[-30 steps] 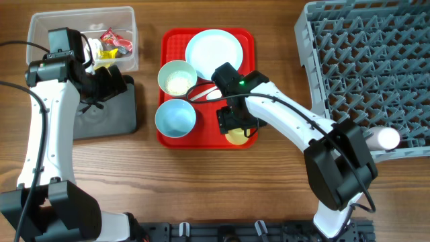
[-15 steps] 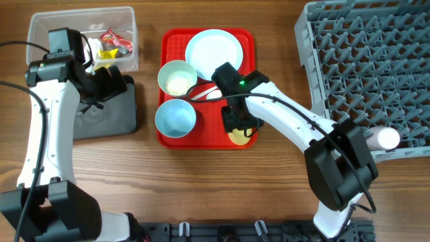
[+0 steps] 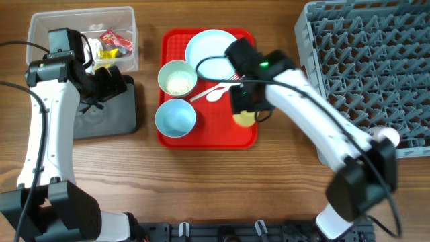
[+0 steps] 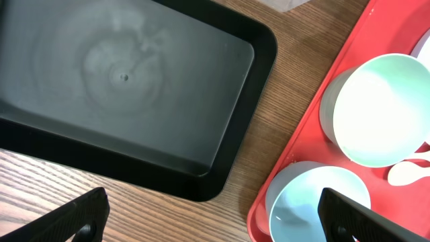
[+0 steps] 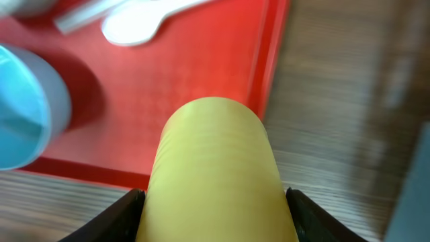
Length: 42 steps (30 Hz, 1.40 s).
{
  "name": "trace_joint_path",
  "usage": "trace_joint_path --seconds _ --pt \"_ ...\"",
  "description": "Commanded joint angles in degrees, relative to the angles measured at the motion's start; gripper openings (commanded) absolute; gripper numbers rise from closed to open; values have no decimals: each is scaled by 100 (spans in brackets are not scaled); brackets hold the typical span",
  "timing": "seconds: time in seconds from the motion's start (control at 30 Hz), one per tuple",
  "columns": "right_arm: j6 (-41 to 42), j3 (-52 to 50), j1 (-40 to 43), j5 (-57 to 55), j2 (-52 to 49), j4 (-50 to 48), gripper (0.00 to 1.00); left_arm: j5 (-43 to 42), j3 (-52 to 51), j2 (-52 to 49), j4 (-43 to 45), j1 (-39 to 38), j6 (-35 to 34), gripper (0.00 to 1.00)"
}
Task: Sort waste into correct bins and load items into the dishwasher rack
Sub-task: 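Carry the yellow cup right into the dish rack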
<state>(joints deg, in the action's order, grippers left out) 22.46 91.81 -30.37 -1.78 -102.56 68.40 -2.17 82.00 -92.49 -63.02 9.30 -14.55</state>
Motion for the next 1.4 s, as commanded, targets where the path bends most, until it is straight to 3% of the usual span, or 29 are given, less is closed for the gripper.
trace_joint_path --seconds 0.0,0.37,0.73,1.0,1.1,1.37 --pt "-133 173 361 -149 785 249 44 52 -46 -44 -4 20 -94 100" --pt "-214 160 2236 -1045 2155 1270 46 52 -46 -44 0 20 -94 100" --pt "-785 144 4398 -529 2188 1198 51 52 -46 -44 61 20 -94 100" --pt "-1005 144 5783 -195 2179 1132 46 52 -46 -44 195 20 -94 100" --pt "-874 144 6266 -195 2146 994 40 52 -46 -44 192 20 -92 100" --pt "-730 -175 6824 -153 2103 149 39 50 -46 -44 192 20 -94 100"
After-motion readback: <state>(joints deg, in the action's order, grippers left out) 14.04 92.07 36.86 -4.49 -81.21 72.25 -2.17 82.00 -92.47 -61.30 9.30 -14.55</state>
